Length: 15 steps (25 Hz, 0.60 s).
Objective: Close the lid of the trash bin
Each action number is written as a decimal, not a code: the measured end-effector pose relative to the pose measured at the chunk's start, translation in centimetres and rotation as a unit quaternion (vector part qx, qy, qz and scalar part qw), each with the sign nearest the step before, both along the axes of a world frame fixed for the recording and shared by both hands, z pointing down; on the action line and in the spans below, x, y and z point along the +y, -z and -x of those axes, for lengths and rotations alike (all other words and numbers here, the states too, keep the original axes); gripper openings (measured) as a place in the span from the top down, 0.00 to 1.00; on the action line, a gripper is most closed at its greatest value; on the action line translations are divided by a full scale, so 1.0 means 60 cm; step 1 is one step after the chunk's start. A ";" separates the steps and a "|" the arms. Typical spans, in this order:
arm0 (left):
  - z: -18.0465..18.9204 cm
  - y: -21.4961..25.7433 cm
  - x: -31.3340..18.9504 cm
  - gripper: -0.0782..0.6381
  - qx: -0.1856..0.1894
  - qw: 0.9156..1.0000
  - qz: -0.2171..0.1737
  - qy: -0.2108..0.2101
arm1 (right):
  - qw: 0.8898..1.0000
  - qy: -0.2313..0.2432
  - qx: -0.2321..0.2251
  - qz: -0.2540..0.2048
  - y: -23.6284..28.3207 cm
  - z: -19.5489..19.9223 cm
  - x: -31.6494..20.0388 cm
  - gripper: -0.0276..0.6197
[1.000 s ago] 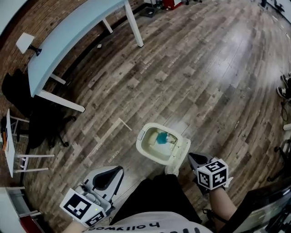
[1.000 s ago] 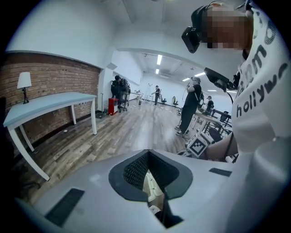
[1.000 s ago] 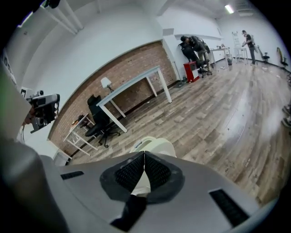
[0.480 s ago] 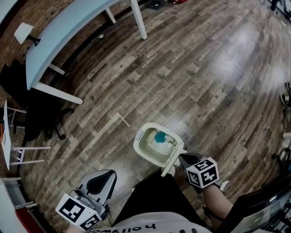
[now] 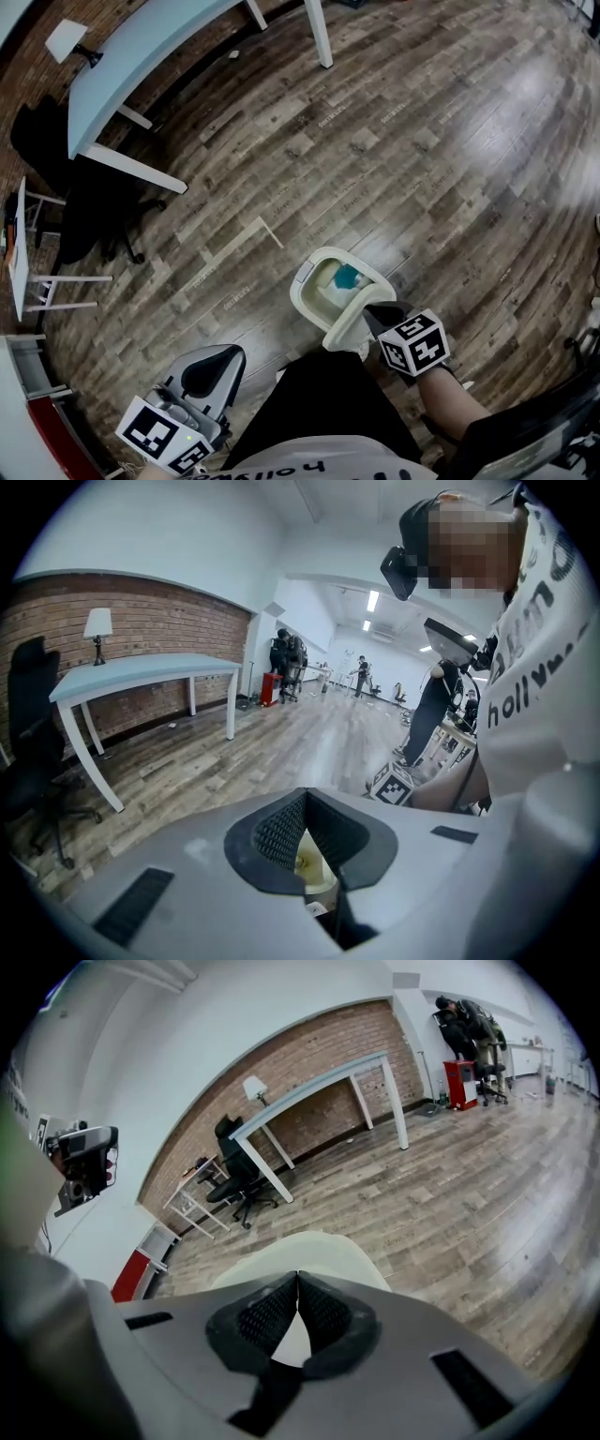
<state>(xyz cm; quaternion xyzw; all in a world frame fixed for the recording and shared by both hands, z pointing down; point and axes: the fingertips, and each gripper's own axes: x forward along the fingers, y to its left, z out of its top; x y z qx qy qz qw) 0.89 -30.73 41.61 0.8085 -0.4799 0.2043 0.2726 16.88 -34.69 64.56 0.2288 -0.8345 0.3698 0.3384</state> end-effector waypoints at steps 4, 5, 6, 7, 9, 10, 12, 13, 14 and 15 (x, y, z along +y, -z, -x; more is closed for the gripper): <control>0.021 -0.007 0.013 0.88 -0.010 1.000 0.011 0.021 | 1.000 0.002 0.007 0.004 -0.017 0.029 -0.019 0.94; 0.027 -0.009 0.016 0.88 -0.011 1.000 0.013 0.026 | 1.000 0.003 0.009 0.004 -0.022 0.036 -0.022 0.94; 0.032 -0.010 0.019 0.88 -0.012 0.999 0.014 0.029 | 1.000 0.004 0.011 0.004 -0.027 0.043 -0.024 0.94; 0.037 -0.011 0.021 0.88 -0.014 0.999 0.014 0.032 | 1.000 0.006 0.014 0.004 -0.031 0.050 -0.027 0.94; 0.046 -0.013 0.020 0.88 -0.018 0.999 0.012 0.033 | 1.000 0.010 0.018 0.001 -0.039 0.062 -0.035 0.94; 0.051 -0.015 0.019 0.88 -0.019 0.999 0.011 0.034 | 1.000 0.012 0.020 0.000 -0.042 0.067 -0.038 0.94; 0.060 -0.020 0.018 0.88 -0.019 0.999 0.011 0.035 | 0.999 0.017 0.027 -0.004 -0.049 0.075 -0.041 0.94; 0.065 -0.023 0.018 0.88 -0.017 0.999 0.011 0.036 | 0.999 0.019 0.031 -0.007 -0.053 0.079 -0.043 0.94; 0.072 -0.027 0.016 0.88 -0.015 0.999 0.010 0.036 | 0.999 0.019 0.033 -0.008 -0.056 0.083 -0.045 0.94; 0.079 -0.030 0.012 0.88 -0.010 0.999 0.009 0.037 | 0.999 0.016 0.035 -0.008 -0.059 0.089 -0.048 0.94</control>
